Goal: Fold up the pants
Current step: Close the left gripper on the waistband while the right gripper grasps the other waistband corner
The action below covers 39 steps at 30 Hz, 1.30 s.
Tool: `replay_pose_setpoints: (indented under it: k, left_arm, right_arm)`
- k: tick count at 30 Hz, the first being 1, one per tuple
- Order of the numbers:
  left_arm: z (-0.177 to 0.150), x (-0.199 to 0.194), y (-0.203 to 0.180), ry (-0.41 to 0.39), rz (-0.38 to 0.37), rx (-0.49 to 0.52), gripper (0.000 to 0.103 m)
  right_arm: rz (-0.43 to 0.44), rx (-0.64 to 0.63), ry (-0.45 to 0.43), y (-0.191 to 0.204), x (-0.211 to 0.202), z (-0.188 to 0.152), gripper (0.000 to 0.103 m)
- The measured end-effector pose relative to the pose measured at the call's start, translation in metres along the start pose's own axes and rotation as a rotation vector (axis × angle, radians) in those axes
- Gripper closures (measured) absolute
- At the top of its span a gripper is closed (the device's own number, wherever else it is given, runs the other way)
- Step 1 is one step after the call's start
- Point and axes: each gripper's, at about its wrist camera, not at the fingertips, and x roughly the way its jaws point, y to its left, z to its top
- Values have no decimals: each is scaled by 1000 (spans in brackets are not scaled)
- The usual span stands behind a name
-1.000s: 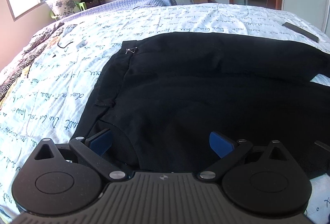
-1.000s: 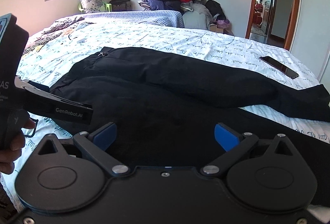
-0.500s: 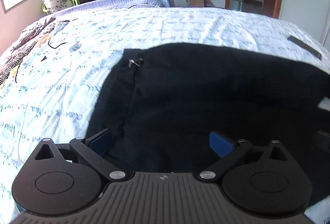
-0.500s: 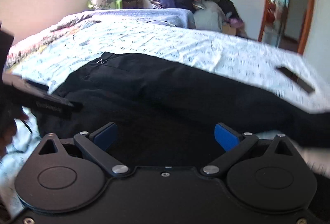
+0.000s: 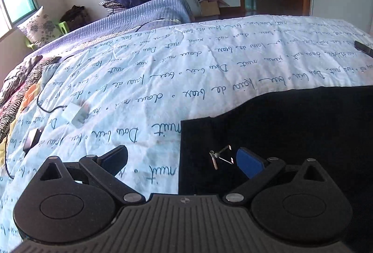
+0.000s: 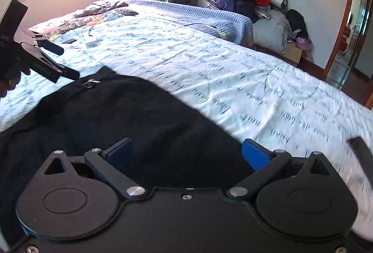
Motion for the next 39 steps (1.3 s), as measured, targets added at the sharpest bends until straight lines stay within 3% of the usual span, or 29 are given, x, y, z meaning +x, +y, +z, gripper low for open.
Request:
replay_pose_setpoints:
  k: [7, 13, 15, 17, 19, 20, 21, 22, 26, 27, 31, 33, 35, 37, 38, 39]
  left_arm:
    - [17, 61, 23, 21, -138, -27, 5]
    - [21, 97, 32, 36, -270, -76, 3]
    - [20, 102, 33, 35, -309, -97, 3]
    - [20, 101, 31, 37, -324, -102, 3]
    - [19, 98, 27, 52, -334, -87, 12]
    - [19, 94, 25, 52, -337, -73, 20]
    - [19, 89, 22, 51, -335, -53, 47]
    - [19, 84, 20, 49, -312, -39, 57]
    - [21, 66, 18, 34, -252, -45, 72]
    - [23, 60, 18, 21, -219, -50, 87]
    - [30, 43, 25, -31, -168, -108, 88]
    - [28, 32, 21, -40, -150, -95, 91]
    - [22, 12, 17, -81, -144, -72, 93]
    - [14, -15, 13, -124, -155, -67, 95]
    - [8, -28, 9, -148, -160, -55, 95]
    - [2, -43, 5, -172, -160, -39, 95]
  right_arm:
    - [34, -5, 132, -39, 66, 12, 2]
    - [179, 34, 204, -57, 92, 8, 10]
    - [246, 54, 225, -60, 95, 7, 30]
    - [275, 54, 231, -61, 93, 8, 40]
    - [297, 37, 237, -58, 91, 9, 54]
    - [290, 24, 234, -56, 89, 9, 68]
    - [274, 7, 226, -53, 85, 10, 83]
    - [259, -6, 217, -50, 82, 10, 88]
    - [142, -53, 160, -41, 68, 12, 95]
    - [100, -72, 137, -36, 63, 13, 96]
    - [-110, -162, 11, -13, 36, 22, 102]
    - [-108, -168, -50, -2, 14, 24, 102]
    - [-69, -188, -55, 9, -6, 22, 102]
    - [-120, -246, -47, 21, -17, 16, 102]
    - [-163, -278, -44, 23, -18, 13, 99]
    - [-190, -306, -31, 22, -17, 11, 87]
